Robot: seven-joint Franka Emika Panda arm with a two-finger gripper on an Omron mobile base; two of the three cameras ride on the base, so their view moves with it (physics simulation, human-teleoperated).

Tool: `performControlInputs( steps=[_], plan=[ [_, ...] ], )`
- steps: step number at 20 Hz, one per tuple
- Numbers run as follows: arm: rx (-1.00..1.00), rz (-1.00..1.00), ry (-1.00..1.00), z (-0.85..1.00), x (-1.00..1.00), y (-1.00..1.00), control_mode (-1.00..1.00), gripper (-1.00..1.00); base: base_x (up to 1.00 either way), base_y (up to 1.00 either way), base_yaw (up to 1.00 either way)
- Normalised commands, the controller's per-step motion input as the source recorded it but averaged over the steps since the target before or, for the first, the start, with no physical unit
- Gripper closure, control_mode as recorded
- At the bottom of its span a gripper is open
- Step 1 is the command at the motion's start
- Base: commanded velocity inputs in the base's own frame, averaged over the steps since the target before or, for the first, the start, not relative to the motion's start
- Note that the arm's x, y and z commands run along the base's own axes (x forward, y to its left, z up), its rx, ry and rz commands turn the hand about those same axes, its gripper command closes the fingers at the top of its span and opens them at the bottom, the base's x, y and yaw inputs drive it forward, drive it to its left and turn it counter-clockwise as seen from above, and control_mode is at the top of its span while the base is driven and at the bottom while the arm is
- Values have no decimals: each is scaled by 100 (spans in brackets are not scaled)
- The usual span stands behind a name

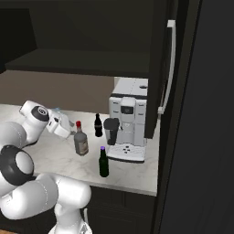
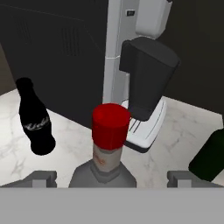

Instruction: Sort all alcoholic drinks to one cabinet, and non-alcoholic drinks to the other.

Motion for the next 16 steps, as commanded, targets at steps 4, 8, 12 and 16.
performControlInputs(
  steps=[4, 8, 12, 16],
  plan=[
    [-1, -2, 0, -8, 9, 0, -100, -100, 0, 0, 0],
    [-3, -4, 0, -4, 2, -2, -100, -100, 0, 0, 0],
    [-8, -9, 0, 0, 0, -14, -100, -100, 0, 0, 0],
    [-8, -10, 0, 0, 0, -14, -100, -100, 0, 0, 0]
  ],
)
